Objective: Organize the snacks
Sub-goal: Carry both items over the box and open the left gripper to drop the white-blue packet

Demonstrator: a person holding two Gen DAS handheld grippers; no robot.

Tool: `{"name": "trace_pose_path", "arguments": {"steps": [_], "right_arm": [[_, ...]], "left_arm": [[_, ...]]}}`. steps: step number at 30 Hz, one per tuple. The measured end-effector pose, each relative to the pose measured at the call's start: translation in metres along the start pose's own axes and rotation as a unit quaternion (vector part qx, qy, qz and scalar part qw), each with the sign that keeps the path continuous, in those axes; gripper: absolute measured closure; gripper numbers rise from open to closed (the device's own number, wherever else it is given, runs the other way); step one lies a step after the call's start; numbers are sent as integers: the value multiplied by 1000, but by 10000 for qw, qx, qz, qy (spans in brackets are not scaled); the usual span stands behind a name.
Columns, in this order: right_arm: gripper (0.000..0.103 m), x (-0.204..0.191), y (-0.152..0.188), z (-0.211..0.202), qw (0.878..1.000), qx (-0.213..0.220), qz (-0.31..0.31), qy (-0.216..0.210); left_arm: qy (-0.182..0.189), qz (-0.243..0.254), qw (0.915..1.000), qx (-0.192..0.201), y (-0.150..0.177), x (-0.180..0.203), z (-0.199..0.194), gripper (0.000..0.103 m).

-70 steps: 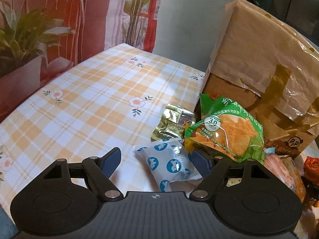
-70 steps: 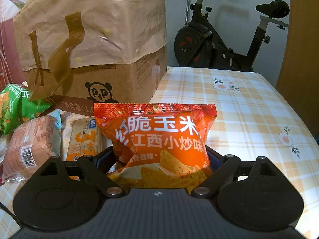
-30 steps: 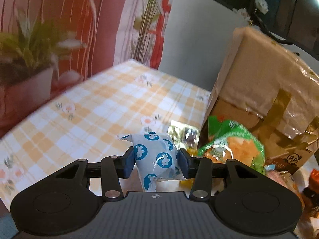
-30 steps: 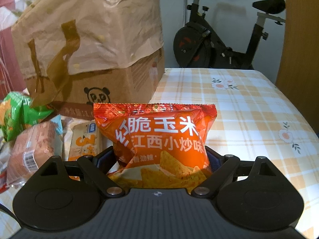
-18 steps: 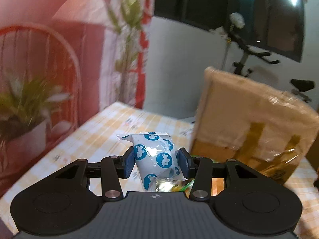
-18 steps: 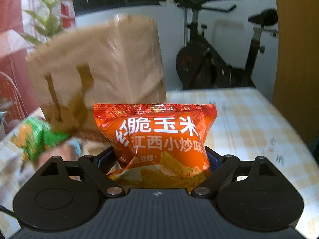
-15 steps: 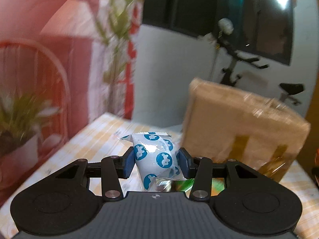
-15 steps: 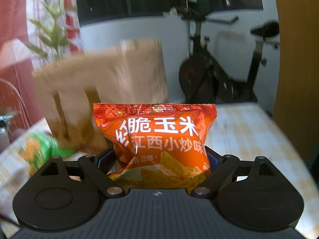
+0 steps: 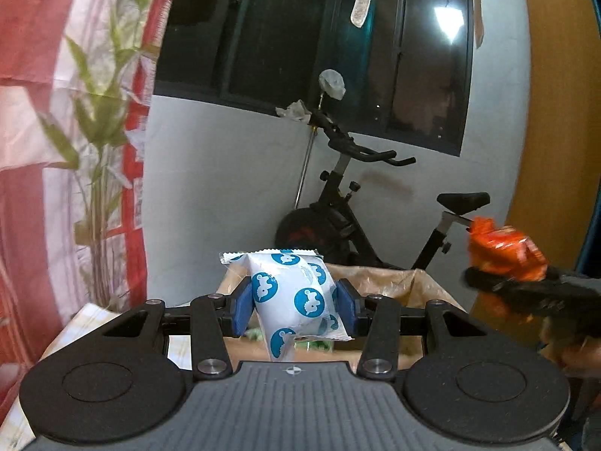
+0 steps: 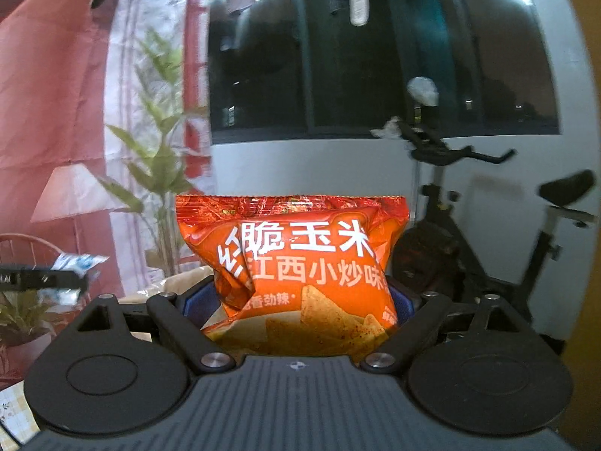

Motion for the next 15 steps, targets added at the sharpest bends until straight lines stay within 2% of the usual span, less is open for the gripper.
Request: {"name": "trace_pose_path", "arguments": {"steps": [4, 9, 15], "right_arm": [[13, -8, 1, 50, 9992, -354, -178, -111], [13, -5, 15, 101, 9954, -895, -328, -8], [13, 8, 33, 120, 9915, -1268, -256, 149]], "left_arm": [[49, -46, 9999, -147, -3, 2, 29, 54], [37, 88, 9992, -391, -1, 4, 64, 54], [128, 249, 9975, -648, 5, 4, 95, 53]]}}
Point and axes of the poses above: each gripper's, at about its wrist camera, not at the fingertips, and z roughly the way its jaws point, x to its right, y to its underside, the point moved 8 cm from there along z, roughly the way its jaws point, and after that the axes turned 10 degrees about z, right-handed, at the moved point
